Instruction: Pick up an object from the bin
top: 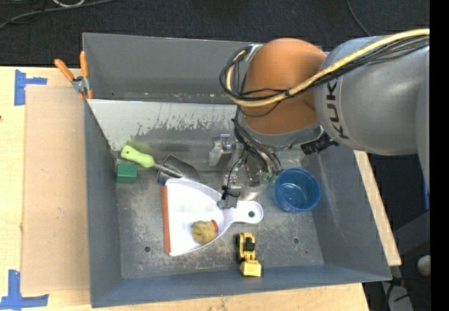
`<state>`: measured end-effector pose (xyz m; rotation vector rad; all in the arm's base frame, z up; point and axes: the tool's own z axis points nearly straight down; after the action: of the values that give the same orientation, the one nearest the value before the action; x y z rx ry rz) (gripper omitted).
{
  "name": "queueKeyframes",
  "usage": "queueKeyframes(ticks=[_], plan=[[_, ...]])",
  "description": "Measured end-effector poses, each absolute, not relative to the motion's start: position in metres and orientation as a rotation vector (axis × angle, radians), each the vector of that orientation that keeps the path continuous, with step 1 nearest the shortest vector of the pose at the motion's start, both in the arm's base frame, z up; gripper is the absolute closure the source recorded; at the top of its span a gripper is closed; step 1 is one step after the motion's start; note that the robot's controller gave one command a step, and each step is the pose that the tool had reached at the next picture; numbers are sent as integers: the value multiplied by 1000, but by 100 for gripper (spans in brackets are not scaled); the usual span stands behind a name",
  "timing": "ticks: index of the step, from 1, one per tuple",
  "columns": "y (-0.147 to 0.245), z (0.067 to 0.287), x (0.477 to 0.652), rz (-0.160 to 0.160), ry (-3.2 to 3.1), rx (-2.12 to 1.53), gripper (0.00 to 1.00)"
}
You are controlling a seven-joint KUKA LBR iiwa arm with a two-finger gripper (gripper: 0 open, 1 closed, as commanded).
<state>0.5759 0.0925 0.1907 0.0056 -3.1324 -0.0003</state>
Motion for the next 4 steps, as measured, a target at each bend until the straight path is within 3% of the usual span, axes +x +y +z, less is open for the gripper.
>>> queueKeyframes(ticks=[1,2,3,4], plan=[[92,195,577,-1,-3140,1,0],[64,103,551,-2,-3140,61,0],[60,90,539,-2,-3138,81,0],[69,100,528,-2,-3131,-44,0]])
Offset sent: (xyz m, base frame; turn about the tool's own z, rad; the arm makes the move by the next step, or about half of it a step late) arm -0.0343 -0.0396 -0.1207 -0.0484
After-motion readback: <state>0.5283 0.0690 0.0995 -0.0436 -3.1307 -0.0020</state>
